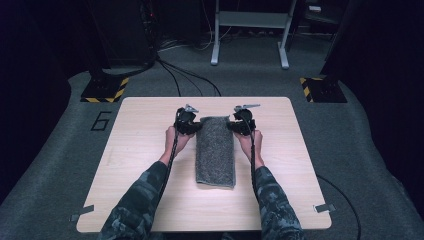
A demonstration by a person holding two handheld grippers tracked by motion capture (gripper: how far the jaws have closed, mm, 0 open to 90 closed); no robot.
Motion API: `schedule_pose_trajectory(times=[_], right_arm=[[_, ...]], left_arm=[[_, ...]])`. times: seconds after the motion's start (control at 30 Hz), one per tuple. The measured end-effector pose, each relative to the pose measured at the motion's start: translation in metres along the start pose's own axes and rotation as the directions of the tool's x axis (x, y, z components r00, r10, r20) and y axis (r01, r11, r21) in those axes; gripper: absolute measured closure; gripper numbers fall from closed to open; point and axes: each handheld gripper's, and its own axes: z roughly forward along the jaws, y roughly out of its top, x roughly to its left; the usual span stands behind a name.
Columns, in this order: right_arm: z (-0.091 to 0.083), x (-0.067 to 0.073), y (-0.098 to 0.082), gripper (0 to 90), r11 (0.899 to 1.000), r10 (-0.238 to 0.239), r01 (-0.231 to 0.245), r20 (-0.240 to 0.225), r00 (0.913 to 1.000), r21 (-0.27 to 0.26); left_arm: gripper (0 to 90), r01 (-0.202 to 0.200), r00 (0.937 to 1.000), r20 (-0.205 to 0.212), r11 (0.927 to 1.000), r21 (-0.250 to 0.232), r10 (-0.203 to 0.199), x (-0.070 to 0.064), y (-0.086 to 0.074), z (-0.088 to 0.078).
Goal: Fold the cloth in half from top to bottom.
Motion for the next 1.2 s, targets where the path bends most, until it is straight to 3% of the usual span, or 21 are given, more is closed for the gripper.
schedule_pose_trajectory(times=[0.13, 0.3, 0.5, 0.87, 1.0, 1.2], right_arm=[[-0.01, 0.001, 0.007, 87.8, 1.0, -0.01, 0.01, 0.002, 1.0, -0.024], [-0.016, 0.003, 0.006, 87.7, 0.999, -0.019, 0.019, 0.0, 0.9998, -0.037], [-0.031, 0.009, -0.001, 87.8, 0.997, -0.055, 0.055, 0.002, 0.9985, -0.063], [-0.046, 0.02, -0.033, 87.7, 0.996, -0.068, 0.067, -0.019, 0.9975, -0.059], [-0.053, 0.026, -0.042, 87.6, 0.994, -0.083, 0.081, -0.031, 0.996, -0.074], [-0.062, 0.036, -0.053, 87.4, 0.993, -0.086, 0.082, -0.04, 0.9955, -0.087]], left_arm=[[87.2, -0.011, 0.9999, 0.005, 0.999, -0.043, 0.011, -0.002, 0.005, -0.009], [87.2, -0.008, 0.9998, 0.02, 0.9983, -0.058, 0.009, -0.004, 0.004, -0.014], [87.1, -0.04, 0.9983, 0.04, 0.9968, -0.069, 0.043, -0.013, -0.002, -0.023], [87.0, -0.053, 0.9943, 0.088, 0.9949, -0.086, 0.06, -0.027, -0.023, -0.031], [86.9, -0.033, 0.9925, 0.114, 0.9948, -0.096, 0.044, -0.031, -0.032, -0.038], [86.7, -0.05, 0.9914, 0.115, 0.9927, -0.109, 0.063, -0.039, -0.043, -0.05]])
